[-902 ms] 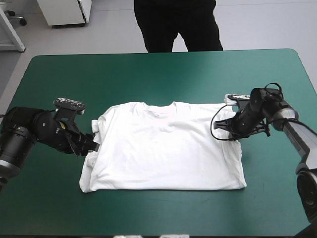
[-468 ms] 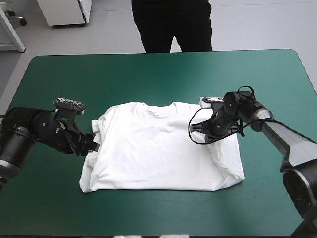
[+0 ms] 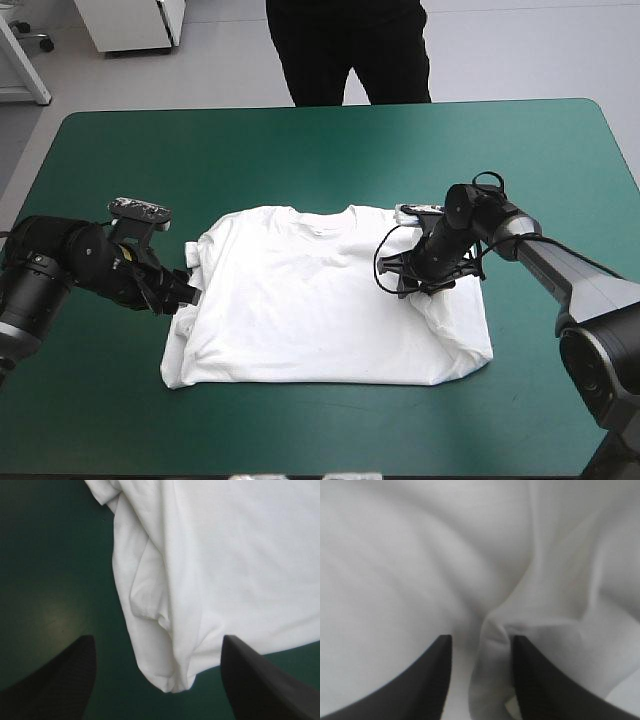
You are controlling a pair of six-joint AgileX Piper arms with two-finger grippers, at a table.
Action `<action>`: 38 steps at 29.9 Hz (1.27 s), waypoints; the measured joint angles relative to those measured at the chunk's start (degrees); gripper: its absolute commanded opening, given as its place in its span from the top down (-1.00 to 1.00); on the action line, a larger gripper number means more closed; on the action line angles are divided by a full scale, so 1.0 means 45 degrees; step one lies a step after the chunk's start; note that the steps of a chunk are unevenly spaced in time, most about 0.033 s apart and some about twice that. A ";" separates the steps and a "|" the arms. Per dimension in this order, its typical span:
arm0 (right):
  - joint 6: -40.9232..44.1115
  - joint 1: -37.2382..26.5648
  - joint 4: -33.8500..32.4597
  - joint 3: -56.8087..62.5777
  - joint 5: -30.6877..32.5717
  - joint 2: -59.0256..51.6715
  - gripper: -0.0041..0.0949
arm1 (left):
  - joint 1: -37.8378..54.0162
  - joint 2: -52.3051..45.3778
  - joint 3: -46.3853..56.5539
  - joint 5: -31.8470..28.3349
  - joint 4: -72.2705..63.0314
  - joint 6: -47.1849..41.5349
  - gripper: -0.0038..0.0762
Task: Fold the cloth
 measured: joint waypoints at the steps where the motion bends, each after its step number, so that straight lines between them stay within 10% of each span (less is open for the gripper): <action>1: -0.0064 0.0012 0.0000 -0.0100 0.0163 -0.0026 -0.30 | 0.0000 0.0000 0.0000 0.0000 0.0000 0.0000 -0.37; 23: 0.2355 0.0014 -0.3829 0.1485 0.1920 -0.6074 -0.20 | 0.0000 -0.0236 0.0090 -0.0015 0.0000 -0.1307 -0.37; 38: 0.3368 0.0014 -0.3887 0.3662 0.1929 -0.7897 -0.20 | 0.0000 -0.0741 0.3517 -0.0083 0.0000 -0.1556 -0.37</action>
